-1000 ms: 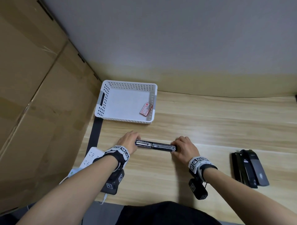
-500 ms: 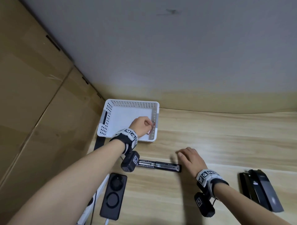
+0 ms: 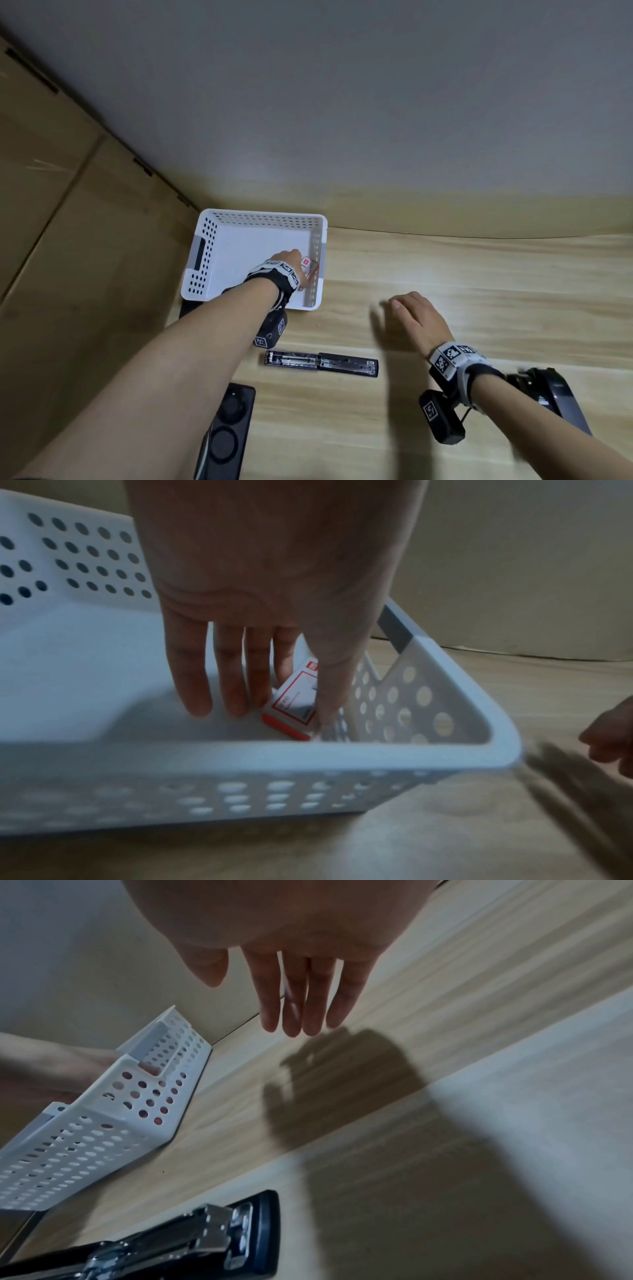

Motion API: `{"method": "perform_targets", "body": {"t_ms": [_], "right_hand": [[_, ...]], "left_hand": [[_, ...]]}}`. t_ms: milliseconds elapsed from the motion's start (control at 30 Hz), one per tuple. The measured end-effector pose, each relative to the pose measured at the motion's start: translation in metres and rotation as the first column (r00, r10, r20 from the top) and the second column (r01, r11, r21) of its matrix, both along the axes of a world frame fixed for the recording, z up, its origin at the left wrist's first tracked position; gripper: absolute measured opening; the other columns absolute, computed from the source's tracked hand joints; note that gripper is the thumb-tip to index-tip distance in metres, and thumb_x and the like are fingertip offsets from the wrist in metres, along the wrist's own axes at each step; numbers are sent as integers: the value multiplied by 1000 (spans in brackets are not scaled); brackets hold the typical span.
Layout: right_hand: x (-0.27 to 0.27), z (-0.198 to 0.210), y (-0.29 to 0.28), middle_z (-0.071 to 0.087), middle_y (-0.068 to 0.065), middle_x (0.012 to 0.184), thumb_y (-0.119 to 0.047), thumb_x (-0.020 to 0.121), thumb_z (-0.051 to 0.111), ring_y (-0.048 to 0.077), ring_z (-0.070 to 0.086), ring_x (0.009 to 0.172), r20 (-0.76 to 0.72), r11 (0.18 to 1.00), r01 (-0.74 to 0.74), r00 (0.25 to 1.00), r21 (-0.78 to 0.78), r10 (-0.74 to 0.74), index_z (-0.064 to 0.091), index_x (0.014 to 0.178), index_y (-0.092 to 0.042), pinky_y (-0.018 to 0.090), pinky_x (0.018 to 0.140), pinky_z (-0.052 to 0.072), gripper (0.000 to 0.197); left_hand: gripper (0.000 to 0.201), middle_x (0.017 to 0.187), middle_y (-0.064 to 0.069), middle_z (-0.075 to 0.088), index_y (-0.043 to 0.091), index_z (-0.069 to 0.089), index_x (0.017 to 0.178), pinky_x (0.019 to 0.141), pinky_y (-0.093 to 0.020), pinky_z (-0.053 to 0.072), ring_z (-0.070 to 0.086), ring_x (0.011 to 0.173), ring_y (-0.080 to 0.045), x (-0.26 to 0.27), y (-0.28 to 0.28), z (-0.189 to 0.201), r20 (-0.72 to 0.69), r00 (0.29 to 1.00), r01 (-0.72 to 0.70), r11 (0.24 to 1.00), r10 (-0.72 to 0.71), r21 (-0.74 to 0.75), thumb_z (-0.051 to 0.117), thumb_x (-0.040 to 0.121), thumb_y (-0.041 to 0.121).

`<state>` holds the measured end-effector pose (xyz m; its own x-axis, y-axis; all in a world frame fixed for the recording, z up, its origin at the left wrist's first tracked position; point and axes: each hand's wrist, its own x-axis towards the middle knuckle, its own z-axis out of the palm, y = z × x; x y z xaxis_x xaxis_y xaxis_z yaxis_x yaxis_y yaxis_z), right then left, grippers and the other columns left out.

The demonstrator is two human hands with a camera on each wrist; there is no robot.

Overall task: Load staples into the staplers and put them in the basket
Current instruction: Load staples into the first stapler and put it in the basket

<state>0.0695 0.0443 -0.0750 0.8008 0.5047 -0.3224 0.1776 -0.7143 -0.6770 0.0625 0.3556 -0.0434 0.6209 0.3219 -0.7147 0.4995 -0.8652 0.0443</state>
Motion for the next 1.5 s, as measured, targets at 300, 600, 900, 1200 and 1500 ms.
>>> {"method": "perform_targets", "body": {"t_ms": [300,600,900,1200,1500], "right_hand": [[-2,15,6,58,-9,97,-63,87,26,12,53,96,1,999,6,1000,52,-6,65,105,-26,32,84,41,57],[0,67,48,62,-12,104,-38,94,52,7,58,84,3,973,-43,999,225,43,63,116,-27,30,80,47,27],[-29,102,58,70,1,76,-27,77,75,13,59,59,-129,933,-116,977,341,168,71,94,-24,38,63,53,18],[-49,118,35,67,-6,84,-10,71,83,4,52,63,-74,866,-17,995,500,63,77,89,-17,19,67,45,20],[-56,126,19,66,1,98,-6,77,79,15,63,81,-58,835,13,998,550,23,76,98,-12,22,76,53,23]], "left_hand": [[43,90,0,52,16,48,102,66,-30,44,56,84,-22,-17,-2,29,55,997,53,999,-54,12,69,77,43],[40,98,-1,61,17,54,102,73,-33,49,58,86,-22,-45,-23,91,288,945,180,982,-156,-57,70,73,40],[32,90,11,58,29,51,93,72,-33,52,58,82,-14,-96,-74,115,509,845,307,927,-162,-214,69,69,42],[17,98,-8,72,19,68,100,75,-33,54,68,85,-12,-117,-90,118,270,933,21,713,238,-701,62,89,31],[29,87,0,72,11,70,113,75,-36,55,66,78,-12,-118,-96,123,351,887,81,648,299,-757,68,91,29]]}}
